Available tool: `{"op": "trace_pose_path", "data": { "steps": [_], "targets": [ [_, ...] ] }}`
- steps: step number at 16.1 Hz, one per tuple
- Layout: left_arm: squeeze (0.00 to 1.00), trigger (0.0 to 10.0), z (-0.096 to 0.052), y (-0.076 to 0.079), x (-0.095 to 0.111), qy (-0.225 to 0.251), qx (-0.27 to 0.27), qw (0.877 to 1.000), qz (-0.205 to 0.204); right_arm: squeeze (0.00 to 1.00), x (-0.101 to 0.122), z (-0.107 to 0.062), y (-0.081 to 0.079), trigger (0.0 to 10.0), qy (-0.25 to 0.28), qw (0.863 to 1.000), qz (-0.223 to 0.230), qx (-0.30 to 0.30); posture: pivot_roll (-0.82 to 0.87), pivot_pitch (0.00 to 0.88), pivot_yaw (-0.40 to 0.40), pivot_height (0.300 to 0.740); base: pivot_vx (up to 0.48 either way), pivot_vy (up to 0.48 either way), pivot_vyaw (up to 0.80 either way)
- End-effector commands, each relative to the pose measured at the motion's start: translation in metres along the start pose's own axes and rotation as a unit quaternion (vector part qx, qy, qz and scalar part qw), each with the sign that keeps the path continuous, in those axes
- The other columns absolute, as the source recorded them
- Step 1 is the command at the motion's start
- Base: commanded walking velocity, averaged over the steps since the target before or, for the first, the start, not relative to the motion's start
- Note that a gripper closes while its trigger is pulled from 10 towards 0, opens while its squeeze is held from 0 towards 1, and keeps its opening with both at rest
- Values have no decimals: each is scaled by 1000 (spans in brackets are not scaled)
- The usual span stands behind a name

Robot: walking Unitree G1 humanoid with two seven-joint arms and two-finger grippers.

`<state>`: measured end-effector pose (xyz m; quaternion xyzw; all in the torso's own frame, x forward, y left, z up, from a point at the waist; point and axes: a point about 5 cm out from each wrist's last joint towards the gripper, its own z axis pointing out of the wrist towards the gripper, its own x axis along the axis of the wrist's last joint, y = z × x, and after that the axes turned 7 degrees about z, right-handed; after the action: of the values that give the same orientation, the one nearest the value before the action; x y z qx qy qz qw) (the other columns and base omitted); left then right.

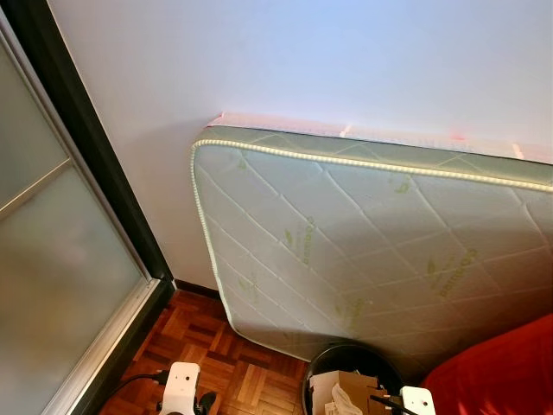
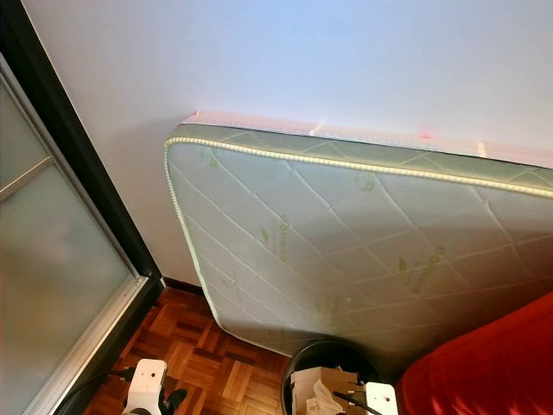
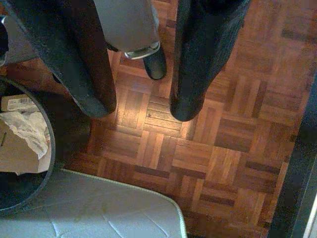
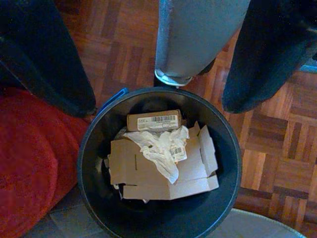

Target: Clean up the room

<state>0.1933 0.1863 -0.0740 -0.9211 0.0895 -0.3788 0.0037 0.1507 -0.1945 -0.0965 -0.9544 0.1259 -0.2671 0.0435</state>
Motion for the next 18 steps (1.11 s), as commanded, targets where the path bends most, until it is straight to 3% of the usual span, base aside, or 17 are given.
{"op": "trace_pose_path", "data": {
  "steps": [1,18],
  "targets": [
    [0,10000,-1,0,-4,-11,1,1000,0,0,1,0,-1,10000,1,1000,6,2,72,0,5,740,0,0,0],
    [0,10000,-1,-1,-4,-12,2,1000,2,0,2,0,-2,10000,2,1000,12,7,68,0,5,740,-298,0,0]
  ]
}}
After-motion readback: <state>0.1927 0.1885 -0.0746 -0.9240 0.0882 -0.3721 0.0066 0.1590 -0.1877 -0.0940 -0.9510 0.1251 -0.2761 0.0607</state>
